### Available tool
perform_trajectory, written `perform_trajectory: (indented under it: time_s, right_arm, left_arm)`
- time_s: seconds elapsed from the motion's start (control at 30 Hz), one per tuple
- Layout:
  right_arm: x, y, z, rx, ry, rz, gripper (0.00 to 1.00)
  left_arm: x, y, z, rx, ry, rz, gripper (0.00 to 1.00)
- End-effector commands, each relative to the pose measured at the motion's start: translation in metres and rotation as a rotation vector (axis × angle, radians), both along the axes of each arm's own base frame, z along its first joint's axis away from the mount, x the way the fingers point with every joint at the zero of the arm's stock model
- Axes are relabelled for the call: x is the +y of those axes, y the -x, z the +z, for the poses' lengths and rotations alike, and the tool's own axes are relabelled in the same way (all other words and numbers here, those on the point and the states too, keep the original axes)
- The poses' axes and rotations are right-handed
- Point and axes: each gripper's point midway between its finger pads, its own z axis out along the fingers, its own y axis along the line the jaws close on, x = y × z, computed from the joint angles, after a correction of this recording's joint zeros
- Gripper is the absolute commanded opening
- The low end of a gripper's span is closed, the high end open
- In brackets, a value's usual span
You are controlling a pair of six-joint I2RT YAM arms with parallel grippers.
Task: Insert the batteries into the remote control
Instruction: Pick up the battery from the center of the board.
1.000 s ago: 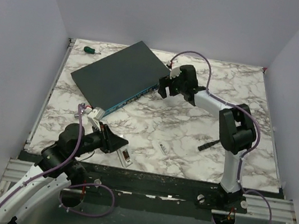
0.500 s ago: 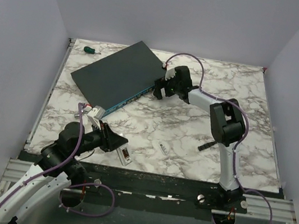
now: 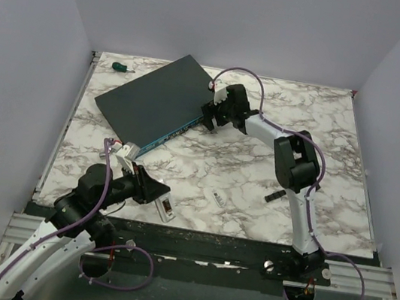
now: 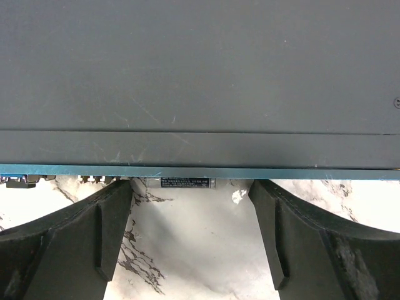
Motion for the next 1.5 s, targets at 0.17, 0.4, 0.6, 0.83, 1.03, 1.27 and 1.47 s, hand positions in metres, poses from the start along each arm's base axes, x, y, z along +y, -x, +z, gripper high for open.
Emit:
perform_trajectory:
  time_s: [0.17, 0.4, 0.6, 0.83, 1.03, 1.27, 1.47]
  right_arm:
    - [0.001, 0.023, -0.062, 0.103, 0.085, -0.012, 0.79]
    - [0.008, 0.016, -0.058, 0.104, 0.063, -0.016, 0.73]
    - [0.013, 0.017, -0.061, 0.124, 0.058, -0.015, 0.69]
    - [0.017, 0.018, -0.062, 0.119, 0.066, -0.012, 0.66]
    - [0.017, 0.020, -0.063, 0.118, 0.075, -0.016, 0.53]
    - [0.011, 0.027, -0.059, 0.126, 0.080, -0.037, 0.42]
    - [0.001, 0.038, -0.007, 0.019, -0.008, -0.077, 0.40]
  left_arm:
    - [0.006, -0.003, 0.018, -0.053, 0.008, 0.026, 0.00]
    - [0.006, -0.004, 0.017, -0.052, 0.007, 0.033, 0.00]
    - [0.007, -0.003, 0.017, -0.050, 0.005, 0.037, 0.00]
    - [0.007, -0.003, 0.017, -0.051, 0.007, 0.036, 0.00]
    - [0.009, -0.002, 0.018, -0.053, 0.005, 0.039, 0.00]
    - [0.009, -0.002, 0.016, -0.048, 0.004, 0.041, 0.00]
    - [0.009, -0.002, 0.020, -0.050, 0.009, 0.038, 0.00]
